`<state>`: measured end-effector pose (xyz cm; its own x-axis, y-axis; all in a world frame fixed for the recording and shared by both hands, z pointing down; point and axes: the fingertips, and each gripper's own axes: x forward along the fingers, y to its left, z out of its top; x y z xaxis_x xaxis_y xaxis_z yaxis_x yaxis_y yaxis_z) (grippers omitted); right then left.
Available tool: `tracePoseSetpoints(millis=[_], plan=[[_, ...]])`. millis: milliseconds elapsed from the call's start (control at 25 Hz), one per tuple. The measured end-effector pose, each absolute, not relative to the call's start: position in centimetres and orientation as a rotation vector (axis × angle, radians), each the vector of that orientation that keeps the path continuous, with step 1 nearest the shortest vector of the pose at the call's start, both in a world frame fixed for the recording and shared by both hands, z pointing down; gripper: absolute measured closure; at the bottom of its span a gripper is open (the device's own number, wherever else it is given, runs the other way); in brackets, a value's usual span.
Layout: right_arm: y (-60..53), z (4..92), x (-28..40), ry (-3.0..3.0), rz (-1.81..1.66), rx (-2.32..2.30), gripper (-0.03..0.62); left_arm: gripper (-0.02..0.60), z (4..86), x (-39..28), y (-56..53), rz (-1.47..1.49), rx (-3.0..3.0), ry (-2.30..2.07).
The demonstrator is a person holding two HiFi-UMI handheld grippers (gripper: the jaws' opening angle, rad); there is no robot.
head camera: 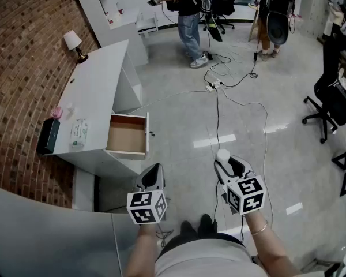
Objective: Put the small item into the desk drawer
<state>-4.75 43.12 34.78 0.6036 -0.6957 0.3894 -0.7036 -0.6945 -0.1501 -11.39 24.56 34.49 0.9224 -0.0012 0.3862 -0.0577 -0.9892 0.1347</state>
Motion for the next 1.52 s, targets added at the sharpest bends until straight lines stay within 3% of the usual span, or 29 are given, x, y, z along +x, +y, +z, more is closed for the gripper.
tracePoseSetpoints(millis=[1040,1520], plan=[[44.1,34.1,-2.6,-1.322,0.667,2.797,0.421,0.561,33.2,-10.0,25.3,0.567,2.981,-0.115],[37.5,35.4,5.0,-1.327,0.721,2.816,0.421,0.561,35.8,-2.3,18.6,0.592,2.944,-0.114]])
